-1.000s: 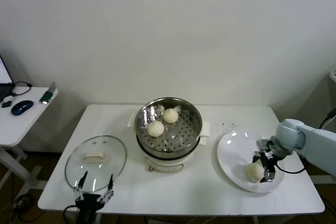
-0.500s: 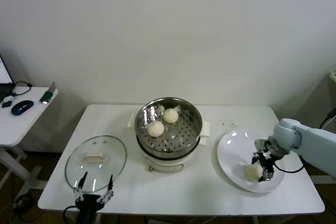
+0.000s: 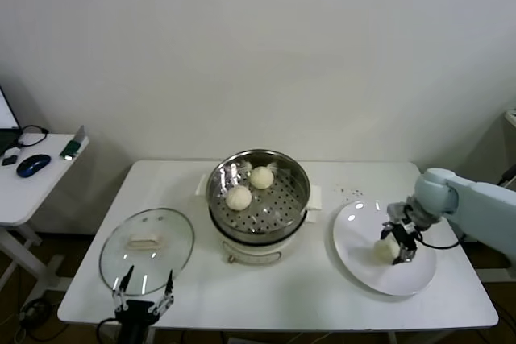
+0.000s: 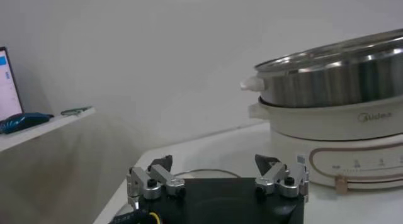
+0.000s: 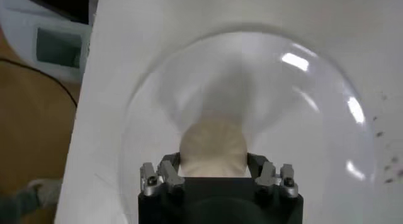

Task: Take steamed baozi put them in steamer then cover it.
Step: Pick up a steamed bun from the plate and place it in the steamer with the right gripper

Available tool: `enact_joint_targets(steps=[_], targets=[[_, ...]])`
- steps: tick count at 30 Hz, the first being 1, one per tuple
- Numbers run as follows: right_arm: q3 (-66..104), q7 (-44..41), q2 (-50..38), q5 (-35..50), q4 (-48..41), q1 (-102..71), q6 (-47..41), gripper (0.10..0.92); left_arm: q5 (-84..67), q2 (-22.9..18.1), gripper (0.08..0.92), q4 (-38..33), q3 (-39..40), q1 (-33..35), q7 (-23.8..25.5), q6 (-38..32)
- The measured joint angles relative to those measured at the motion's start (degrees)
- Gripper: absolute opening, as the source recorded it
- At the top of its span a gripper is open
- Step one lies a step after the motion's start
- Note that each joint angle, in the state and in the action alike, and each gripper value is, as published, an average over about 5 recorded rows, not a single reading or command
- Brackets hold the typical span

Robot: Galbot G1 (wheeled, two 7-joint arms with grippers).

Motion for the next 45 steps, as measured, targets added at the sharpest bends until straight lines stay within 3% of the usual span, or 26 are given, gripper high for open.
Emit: enact_joint_targets(steps=[19,34,45], targets=[[-8.99,-2.84,18.97,-4.36,2.39,26.09,27.17,0.704,0.06,-0.49,0.823,-0.56,0.25,0.72,0.01,-0.10],[-7.71,-3.36,36.13,-7.95,-0.46,24.04,34.62,0.704,-1.27,0.59,0.823,-0.12,-0.40,1.84,-0.14,-1.03],[-8.70,-3.37,43.65,-9.19,-3.40,18.99,36.78,0.704,-1.37,0.52,0.823,-0.12,-0.47,0.71,-0.08,-0.26]])
